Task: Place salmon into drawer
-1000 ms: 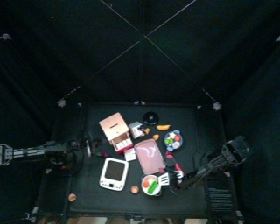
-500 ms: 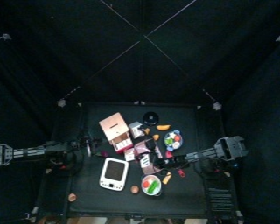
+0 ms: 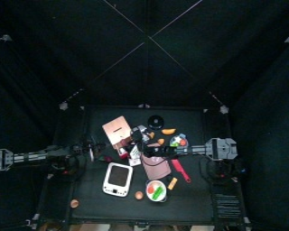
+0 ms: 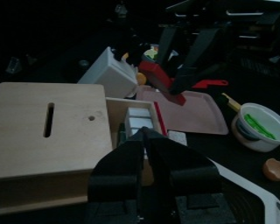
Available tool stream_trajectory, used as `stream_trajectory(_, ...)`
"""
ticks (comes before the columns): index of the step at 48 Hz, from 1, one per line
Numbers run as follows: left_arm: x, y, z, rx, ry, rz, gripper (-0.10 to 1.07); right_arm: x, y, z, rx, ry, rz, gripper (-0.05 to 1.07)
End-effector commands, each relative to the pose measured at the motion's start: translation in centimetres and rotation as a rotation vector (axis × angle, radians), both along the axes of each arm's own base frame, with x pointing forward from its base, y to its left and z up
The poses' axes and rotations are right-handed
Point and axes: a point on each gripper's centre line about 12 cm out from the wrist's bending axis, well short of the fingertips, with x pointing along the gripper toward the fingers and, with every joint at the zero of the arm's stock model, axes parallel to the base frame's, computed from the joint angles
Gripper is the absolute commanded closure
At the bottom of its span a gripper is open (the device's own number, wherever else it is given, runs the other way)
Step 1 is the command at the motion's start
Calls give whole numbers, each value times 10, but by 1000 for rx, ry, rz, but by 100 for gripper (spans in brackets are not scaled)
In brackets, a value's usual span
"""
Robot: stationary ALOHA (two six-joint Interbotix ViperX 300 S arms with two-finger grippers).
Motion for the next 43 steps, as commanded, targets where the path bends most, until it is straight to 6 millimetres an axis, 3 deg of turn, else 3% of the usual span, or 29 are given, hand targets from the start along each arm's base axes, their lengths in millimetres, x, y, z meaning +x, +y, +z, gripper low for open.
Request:
stream_trajectory(1, 3, 2, 8, 9, -26, 4, 47, 5, -7, 20, -58, -28, 22, 48)
stream_trajectory(19, 3, 2, 8, 9, -26, 5, 47, -2, -26, -2, -318, 179, 98, 48)
stream_trajectory(35, 3, 2, 8, 8, -25, 5, 47, 0, -25, -19, -253, 283, 72, 46)
stream_trajectory(43, 3, 2, 8, 9, -26, 5, 47, 1, -23, -20, -217, 285, 72, 37)
